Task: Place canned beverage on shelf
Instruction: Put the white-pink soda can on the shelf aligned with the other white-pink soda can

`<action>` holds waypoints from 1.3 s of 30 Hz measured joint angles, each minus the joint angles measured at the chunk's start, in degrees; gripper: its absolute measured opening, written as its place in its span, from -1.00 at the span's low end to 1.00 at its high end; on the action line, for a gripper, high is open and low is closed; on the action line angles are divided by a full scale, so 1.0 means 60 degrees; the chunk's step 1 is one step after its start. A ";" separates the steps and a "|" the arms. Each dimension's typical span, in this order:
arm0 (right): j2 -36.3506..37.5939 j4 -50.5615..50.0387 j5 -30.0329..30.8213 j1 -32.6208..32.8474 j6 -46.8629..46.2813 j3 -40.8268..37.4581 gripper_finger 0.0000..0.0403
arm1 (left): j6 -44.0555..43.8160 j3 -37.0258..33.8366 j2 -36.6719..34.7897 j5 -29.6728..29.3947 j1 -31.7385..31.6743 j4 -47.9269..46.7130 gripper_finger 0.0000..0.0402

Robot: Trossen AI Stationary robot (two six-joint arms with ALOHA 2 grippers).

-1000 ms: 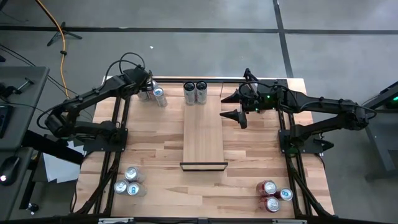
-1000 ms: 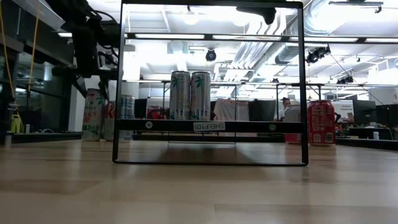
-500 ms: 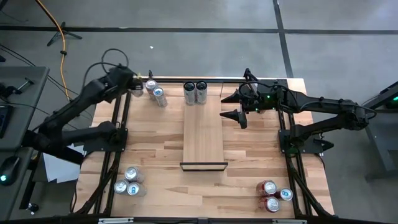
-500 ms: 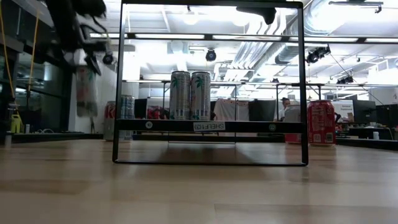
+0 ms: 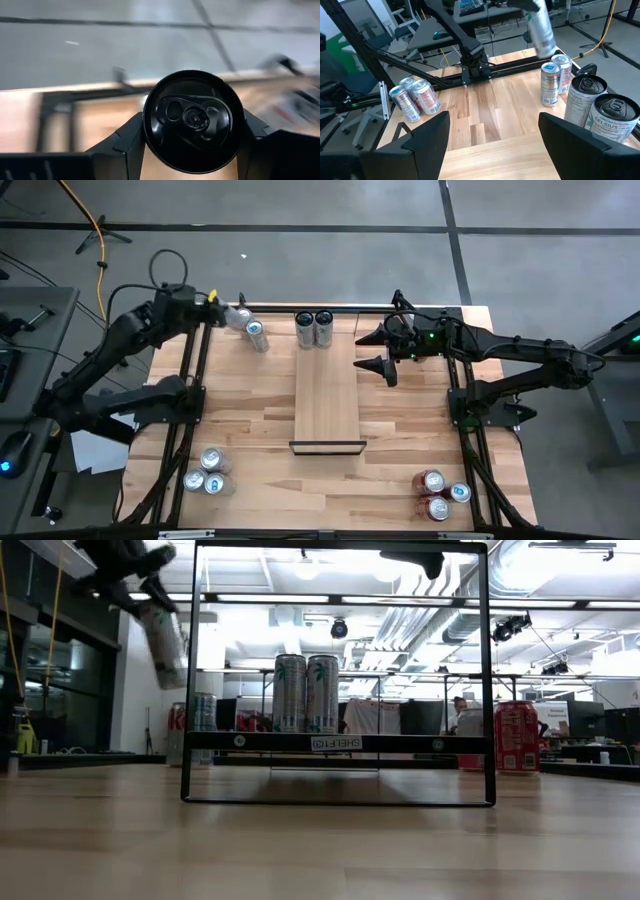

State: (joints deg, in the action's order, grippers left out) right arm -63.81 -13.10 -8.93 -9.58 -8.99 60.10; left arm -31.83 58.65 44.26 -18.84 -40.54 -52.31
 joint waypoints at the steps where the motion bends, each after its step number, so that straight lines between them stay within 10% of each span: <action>1: 0.0000 0.0000 0.0003 0.0000 0.0000 0.0000 0.45 | 0.0007 0.0000 0.0008 0.0393 0.0340 0.0113 -0.20; 16: 0.0000 0.0036 0.0000 0.0000 -0.0028 0.0000 0.45 | 0.0758 0.0359 0.2485 0.1147 0.5992 0.3604 -0.20; 28: 0.0000 0.0148 -0.0007 0.0000 -0.0248 0.0000 0.45 | 0.4976 0.4440 0.6832 0.1067 0.6651 0.0923 -0.20; 39: 0.0000 0.0062 -0.0007 0.0000 -0.0248 0.0000 0.45 | 0.4963 0.4693 0.8465 0.1149 0.6439 0.0534 -0.18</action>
State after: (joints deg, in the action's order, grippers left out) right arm -63.81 -12.73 -8.97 -9.58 -10.48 60.10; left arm -2.06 86.81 95.05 -11.94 -1.91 -49.11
